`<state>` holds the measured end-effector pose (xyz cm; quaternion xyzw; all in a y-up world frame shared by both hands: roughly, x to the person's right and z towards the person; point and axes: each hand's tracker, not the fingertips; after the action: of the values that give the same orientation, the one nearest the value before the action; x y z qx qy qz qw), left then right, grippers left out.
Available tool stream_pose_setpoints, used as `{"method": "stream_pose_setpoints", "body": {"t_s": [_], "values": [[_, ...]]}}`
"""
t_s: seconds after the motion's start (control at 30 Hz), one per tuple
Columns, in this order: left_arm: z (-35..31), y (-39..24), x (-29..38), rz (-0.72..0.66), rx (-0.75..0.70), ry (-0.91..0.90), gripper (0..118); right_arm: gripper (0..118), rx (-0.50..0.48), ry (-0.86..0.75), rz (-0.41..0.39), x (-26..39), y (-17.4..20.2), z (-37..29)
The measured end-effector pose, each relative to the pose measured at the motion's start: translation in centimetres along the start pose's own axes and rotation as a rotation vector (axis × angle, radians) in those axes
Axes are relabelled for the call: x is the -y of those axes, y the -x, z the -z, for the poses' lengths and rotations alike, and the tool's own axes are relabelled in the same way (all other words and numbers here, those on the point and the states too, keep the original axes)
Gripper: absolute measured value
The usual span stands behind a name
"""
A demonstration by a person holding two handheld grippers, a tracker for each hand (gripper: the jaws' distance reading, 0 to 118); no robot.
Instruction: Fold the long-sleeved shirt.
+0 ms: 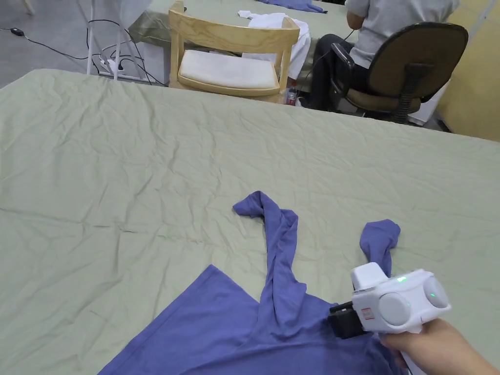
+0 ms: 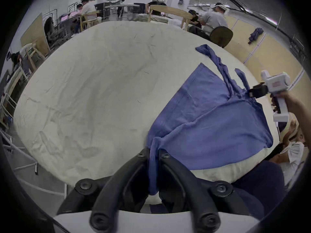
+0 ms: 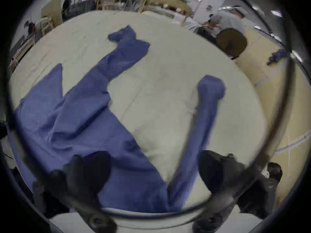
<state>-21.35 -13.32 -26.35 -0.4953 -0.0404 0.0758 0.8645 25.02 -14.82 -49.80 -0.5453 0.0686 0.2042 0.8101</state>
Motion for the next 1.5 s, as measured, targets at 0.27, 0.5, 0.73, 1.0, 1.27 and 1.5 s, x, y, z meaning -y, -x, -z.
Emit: {"method": "stream_pose_setpoints", "body": {"t_s": [0.27,0.5,0.73,1.0,1.27,1.5], "values": [[-1.1,-0.1,-1.3,-0.02,0.01,-0.028,8,8,-0.073,0.076,-0.064,0.4,3.5,-1.5],[-5.8,-1.3,-2.9,-0.029,0.032,-0.134,8,8,-0.098,-0.317,0.166,7.0,1.1,-14.3],[-12.3,-4.6,-4.2,-0.013,0.049,-0.32,8,8,0.007,-0.742,0.339,15.6,-0.1,-30.7],[-19.8,-7.1,-10.7,-0.058,0.116,-0.604,8,8,0.115,-1.01,0.452,17.9,-2.9,-43.0],[-25.1,-10.1,-22.9,0.021,0.11,-0.805,8,8,0.167,-1.058,0.44,9.4,-7.7,-49.6],[-29.4,-11.6,-34.2,0.022,0.154,-0.825,8,8,0.214,-1.031,0.378,-0.9,-13.8,-54.4]]}}
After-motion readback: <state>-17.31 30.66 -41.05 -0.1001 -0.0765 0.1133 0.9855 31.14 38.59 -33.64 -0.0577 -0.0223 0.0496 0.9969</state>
